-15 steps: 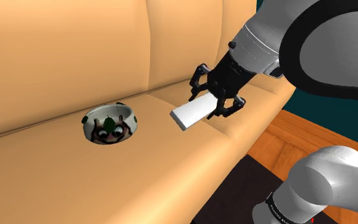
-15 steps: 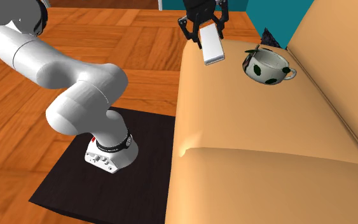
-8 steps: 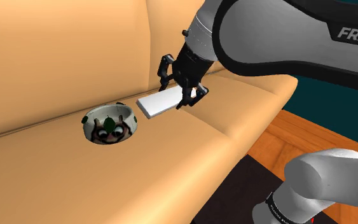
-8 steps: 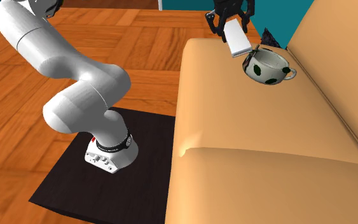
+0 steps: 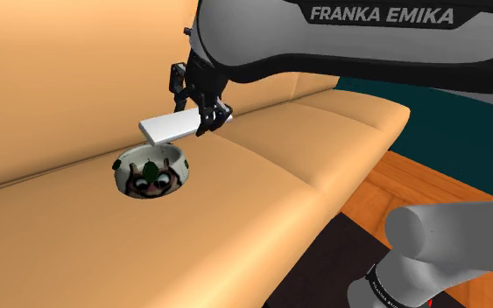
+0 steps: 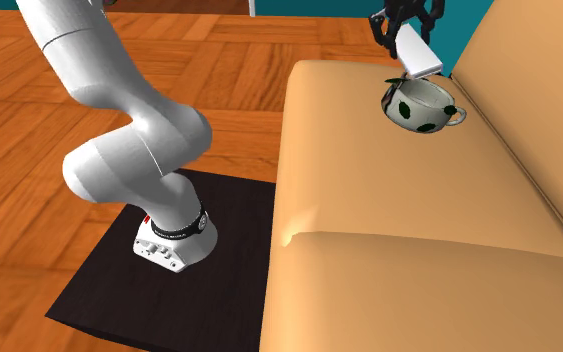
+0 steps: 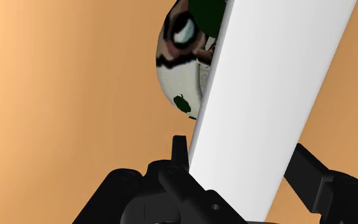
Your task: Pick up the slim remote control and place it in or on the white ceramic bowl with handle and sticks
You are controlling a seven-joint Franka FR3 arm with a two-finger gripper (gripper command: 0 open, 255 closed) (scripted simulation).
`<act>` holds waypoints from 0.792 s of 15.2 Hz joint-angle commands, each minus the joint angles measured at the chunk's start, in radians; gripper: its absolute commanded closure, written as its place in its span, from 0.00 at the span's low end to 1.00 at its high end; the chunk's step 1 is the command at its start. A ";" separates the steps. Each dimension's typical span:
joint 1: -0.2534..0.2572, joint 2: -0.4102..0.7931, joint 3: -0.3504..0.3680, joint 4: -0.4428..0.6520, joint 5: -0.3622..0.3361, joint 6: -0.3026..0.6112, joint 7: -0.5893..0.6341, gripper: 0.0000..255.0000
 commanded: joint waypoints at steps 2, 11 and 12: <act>-0.164 0.088 0.170 0.127 -0.055 0.015 0.054 1.00; -0.578 0.108 0.561 0.348 -0.061 0.016 0.091 1.00; -0.577 0.106 0.563 0.336 -0.058 0.028 0.089 1.00</act>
